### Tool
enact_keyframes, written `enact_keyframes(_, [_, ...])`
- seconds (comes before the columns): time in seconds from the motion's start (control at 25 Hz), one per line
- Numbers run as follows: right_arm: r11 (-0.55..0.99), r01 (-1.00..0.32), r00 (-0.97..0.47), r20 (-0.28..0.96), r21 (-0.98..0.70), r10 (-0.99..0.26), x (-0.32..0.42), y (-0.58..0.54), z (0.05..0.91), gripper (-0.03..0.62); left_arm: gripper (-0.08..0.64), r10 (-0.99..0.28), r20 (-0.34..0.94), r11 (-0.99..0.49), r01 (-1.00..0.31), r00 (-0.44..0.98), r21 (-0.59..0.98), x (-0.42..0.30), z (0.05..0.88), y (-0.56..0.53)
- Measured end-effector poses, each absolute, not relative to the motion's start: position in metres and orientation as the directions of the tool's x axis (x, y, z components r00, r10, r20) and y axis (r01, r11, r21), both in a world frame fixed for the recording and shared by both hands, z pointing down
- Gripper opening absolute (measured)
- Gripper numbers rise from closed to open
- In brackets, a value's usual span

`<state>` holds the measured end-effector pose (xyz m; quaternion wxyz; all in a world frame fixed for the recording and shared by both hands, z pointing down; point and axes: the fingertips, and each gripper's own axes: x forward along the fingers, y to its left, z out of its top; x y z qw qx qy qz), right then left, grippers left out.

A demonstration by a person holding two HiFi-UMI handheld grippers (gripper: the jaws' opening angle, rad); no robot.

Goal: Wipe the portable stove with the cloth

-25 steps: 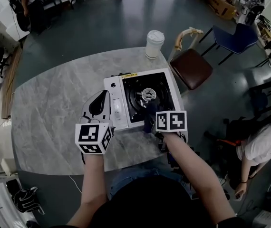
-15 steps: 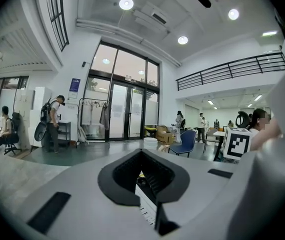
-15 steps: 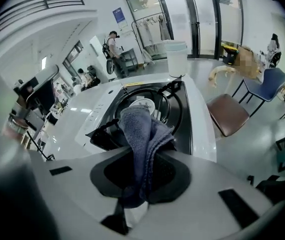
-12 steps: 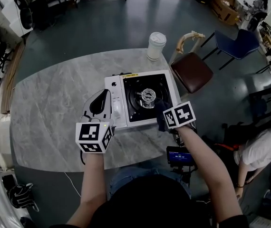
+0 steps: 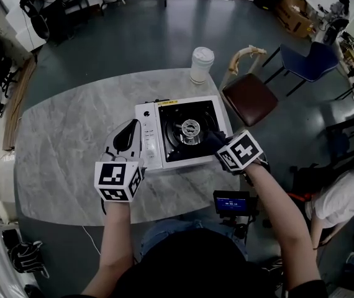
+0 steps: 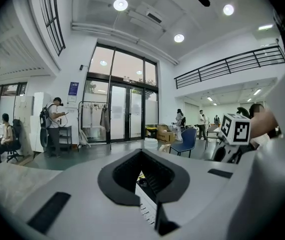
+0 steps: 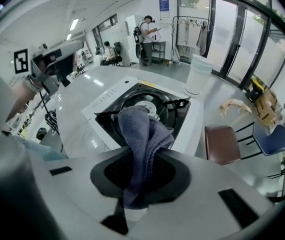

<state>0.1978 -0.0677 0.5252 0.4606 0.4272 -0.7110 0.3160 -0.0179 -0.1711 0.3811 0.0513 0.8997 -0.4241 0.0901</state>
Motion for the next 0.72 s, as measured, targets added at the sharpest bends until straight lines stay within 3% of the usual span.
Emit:
enact_keyframes(0.28, [0.494,-0.864,-0.309,0.876,-0.095,-0.371,0.224,-0.084,0.477,0.077,0.011,-0.76,0.218,-0.629,-0.777,0.612,-0.012,-0.009,0.379,-0.165])
enact_keyframes(0.72, [0.7,-0.708,-0.344,0.911,-0.092,-0.229,0.205,-0.098,0.533,0.077,0.011,-0.801,0.252,-0.572,-0.818,0.542,-0.057,-0.009,0.377,-0.156])
